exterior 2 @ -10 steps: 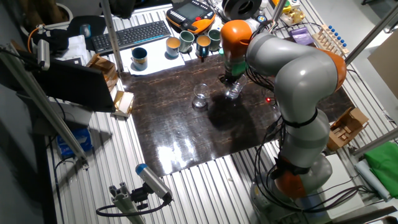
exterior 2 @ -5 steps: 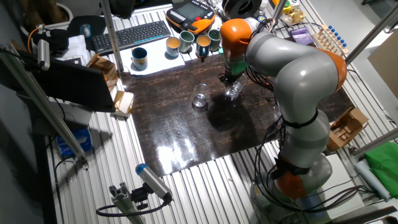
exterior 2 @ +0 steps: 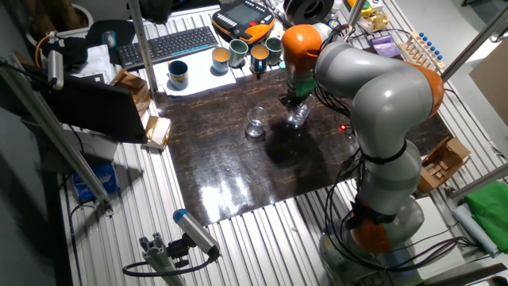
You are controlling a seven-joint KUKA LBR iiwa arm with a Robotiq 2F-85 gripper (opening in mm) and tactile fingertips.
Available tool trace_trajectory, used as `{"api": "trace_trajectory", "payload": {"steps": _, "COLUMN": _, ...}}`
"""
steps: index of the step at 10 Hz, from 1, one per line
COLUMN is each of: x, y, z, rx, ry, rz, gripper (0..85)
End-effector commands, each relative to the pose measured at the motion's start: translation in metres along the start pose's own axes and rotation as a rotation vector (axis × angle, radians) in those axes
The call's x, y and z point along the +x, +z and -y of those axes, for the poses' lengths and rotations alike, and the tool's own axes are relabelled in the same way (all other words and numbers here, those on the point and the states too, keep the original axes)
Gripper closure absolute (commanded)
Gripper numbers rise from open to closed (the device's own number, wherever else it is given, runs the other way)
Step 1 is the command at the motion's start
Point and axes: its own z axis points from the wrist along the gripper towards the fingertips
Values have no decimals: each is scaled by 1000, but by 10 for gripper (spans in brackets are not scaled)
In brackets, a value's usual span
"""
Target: Pour the water from one cup into another empty cup
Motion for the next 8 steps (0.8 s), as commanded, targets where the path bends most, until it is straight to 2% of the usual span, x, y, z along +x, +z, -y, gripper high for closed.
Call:
{"api": "trace_trajectory", "payload": {"steps": 1, "x": 0, "y": 0, "z": 0, "rx": 0, "ry": 0, "rz": 0, "gripper": 843}}
{"api": "trace_trajectory", "payload": {"steps": 5, "x": 3, "y": -4, "z": -1, "rx": -5, "ry": 8, "rz": -1, "gripper": 843}}
{"api": "trace_trajectory", "payload": {"steps": 8, "x": 8, "y": -23, "z": 0, "rx": -19, "ry": 43, "rz": -18, "gripper": 843}}
